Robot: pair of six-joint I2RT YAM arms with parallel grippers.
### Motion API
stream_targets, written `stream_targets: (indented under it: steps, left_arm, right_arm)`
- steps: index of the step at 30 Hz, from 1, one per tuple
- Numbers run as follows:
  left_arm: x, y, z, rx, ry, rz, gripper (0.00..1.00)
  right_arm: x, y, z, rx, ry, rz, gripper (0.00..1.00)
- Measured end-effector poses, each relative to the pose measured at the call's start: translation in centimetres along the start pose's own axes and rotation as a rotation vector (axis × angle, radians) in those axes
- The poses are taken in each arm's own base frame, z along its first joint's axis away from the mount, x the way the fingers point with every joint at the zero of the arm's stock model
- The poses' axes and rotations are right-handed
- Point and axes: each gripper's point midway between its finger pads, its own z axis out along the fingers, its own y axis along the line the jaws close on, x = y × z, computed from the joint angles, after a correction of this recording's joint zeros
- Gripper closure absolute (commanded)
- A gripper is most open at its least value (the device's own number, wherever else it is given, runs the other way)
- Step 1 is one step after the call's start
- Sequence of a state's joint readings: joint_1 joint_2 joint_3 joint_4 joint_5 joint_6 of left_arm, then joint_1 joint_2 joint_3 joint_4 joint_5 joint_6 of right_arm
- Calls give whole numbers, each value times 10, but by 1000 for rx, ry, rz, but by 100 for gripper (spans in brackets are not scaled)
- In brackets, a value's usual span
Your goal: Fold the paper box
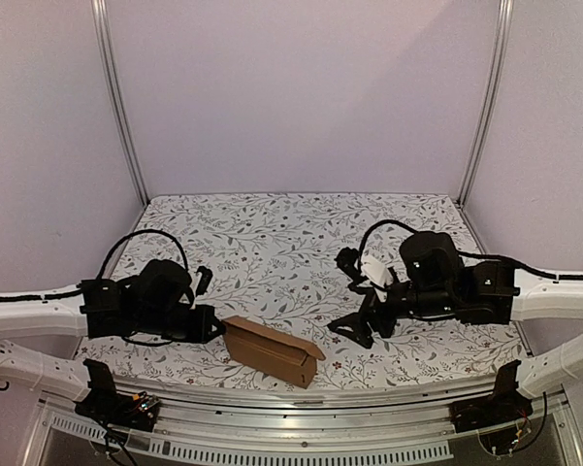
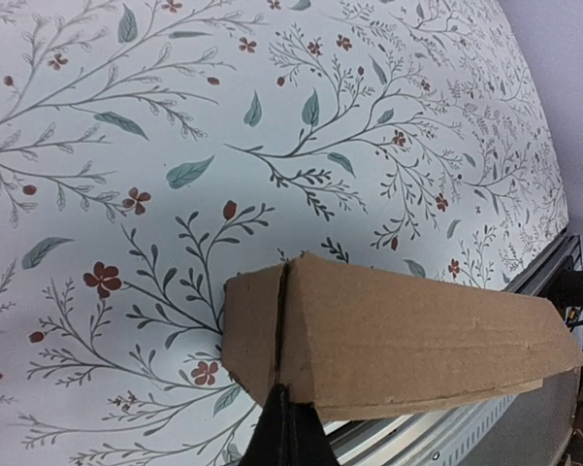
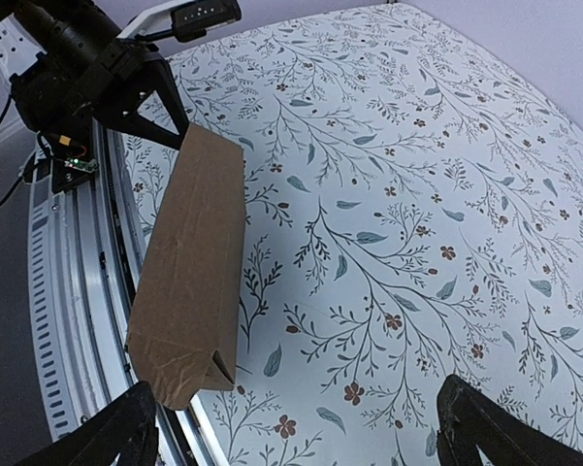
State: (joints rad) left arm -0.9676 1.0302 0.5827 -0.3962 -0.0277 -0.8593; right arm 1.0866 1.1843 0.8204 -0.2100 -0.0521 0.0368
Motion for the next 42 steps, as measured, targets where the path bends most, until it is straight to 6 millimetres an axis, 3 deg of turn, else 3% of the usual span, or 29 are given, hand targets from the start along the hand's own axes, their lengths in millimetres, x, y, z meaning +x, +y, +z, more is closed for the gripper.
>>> stream_targets:
  steps: [8,14,19,28,36,42]
  left_arm:
    - [-2,1,0,-28,-34,-39,100]
    - [-4,3,-1,-57,-72,-66,100]
    - [-5,5,-2,-87,-110,-83,100]
    - [-6,5,-6,-107,-155,-101,100]
    - [-5,3,-7,-109,-164,-91,100]
    - [-4,1,-7,-107,-164,-83,100]
  right_arm:
    - [18,26,-3,22,72,-61,10]
    - [23,29,0,97,70,-89,20]
    - [29,30,14,161,82,-125,27]
    - [36,12,40,309,93,-204,41]
    - [32,-3,57,359,74,-304,46]
    - [29,-28,67,365,64,-312,49]
